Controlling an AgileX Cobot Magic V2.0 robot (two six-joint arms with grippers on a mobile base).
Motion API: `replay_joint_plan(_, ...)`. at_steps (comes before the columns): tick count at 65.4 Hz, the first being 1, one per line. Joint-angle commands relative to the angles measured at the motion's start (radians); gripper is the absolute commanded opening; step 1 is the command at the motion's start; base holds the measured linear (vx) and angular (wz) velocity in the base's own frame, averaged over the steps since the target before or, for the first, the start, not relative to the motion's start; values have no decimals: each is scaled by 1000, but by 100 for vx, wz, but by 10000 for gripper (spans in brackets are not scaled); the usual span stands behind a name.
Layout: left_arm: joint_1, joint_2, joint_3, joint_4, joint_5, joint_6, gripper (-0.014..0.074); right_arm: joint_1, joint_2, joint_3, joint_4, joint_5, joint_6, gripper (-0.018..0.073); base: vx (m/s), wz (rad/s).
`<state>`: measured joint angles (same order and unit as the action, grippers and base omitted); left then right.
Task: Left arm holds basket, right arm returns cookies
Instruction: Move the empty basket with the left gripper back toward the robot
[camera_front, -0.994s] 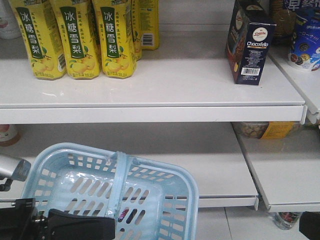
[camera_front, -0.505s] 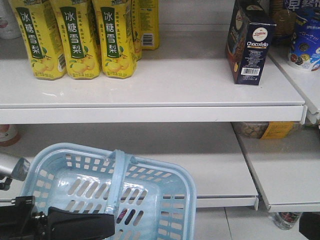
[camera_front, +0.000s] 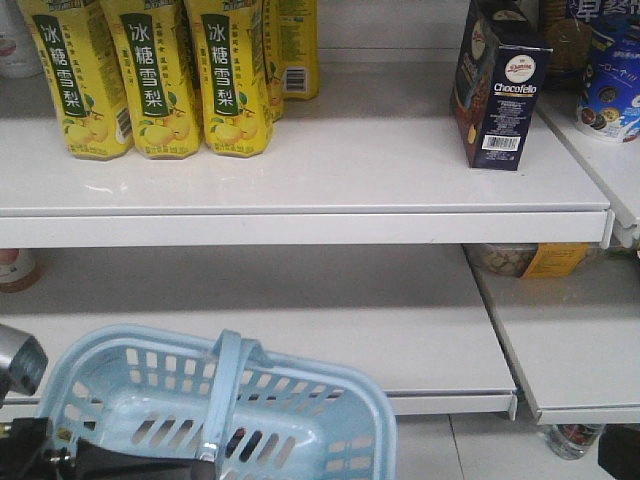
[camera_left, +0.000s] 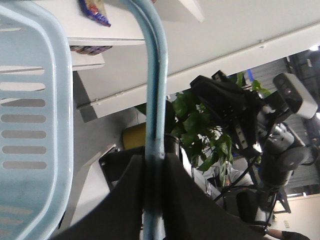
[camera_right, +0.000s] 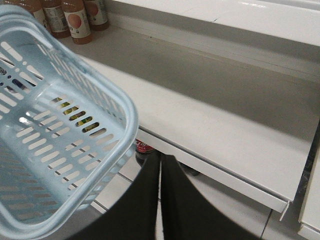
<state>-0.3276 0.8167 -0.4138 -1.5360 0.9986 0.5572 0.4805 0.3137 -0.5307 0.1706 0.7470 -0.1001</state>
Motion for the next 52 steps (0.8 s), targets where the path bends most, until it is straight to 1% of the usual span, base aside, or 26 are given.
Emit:
replay_joint_plan(1, -4, -69, -31, 71, -9, -163, -7, -5, 8, -25, 11, -64, -11, -3, 0, 0)
replay_joint_plan(4, -4, -107, -31, 139, -25, -235, -7, -5, 8, -25, 13, -64, -11, -3, 0, 0)
replay_joint_plan(5, -4, -119, -31, 174, -34, -265, -7, -5, 8, -25, 14, -64, -11, -3, 0, 0)
replay_joint_plan(7, -4, -142, -31, 208, -43, -296, -7, -5, 8, -25, 14, -64, -11, -3, 0, 0)
replay_joint_plan(11, -4, -195, -31, 308, -79, -392, -7, -5, 8, -25, 14, -64, -11, -3, 0, 0)
replay_joint_plan(17, -4, -275, -31, 418, -112, -481, -7, -5, 8, -25, 14, -64, -11, -3, 0, 0)
replay_joint_plan(20, -4, -308, -31, 473, -122, -512, -7, -5, 8, -25, 14, -64, -11, -3, 0, 0)
replay_joint_plan(24, -4, -356, -31, 540, -135, -537, -7, -5, 8, -25, 14, -64, -11, -3, 0, 0)
replay_joint_plan(27, -4, -391, -31, 611, -142, -557, -7, -5, 8, -25, 14, -64, -11, -3, 0, 0)
replay_joint_plan(33, -3, -448, -31, 698, -148, -614, -7, -5, 8, -25, 14, -64, -11, -3, 0, 0)
replay_joint_plan(37, -3, -477, -31, 777, -176, -642, -7, -5, 8, -25, 14, -64, -11, -3, 0, 0)
replay_joint_plan(39, -3, -487, -31, 804, -186, -647, -7, -5, 8, -25, 14, -64, -11, -3, 0, 0)
replay_joint_plan(42, -3, -500, -31, 873, -206, -653, -7, -5, 8, -25, 14, -64, -11, -3, 0, 0)
replay_joint_plan(47, -3, -510, -31, 960, -223, -654, -7, -5, 8, -25, 14, -64, -11, -3, 0, 0)
replay_joint_plan(48, -3, -509, -31, 966, -226, -654, -7, -5, 8, -25, 14, -64, -11, -3, 0, 0)
replay_joint_plan(52, -3, -509, -31, 1032, -240, -654, -7, -5, 8, -25, 14, -64, -11, -3, 0, 0)
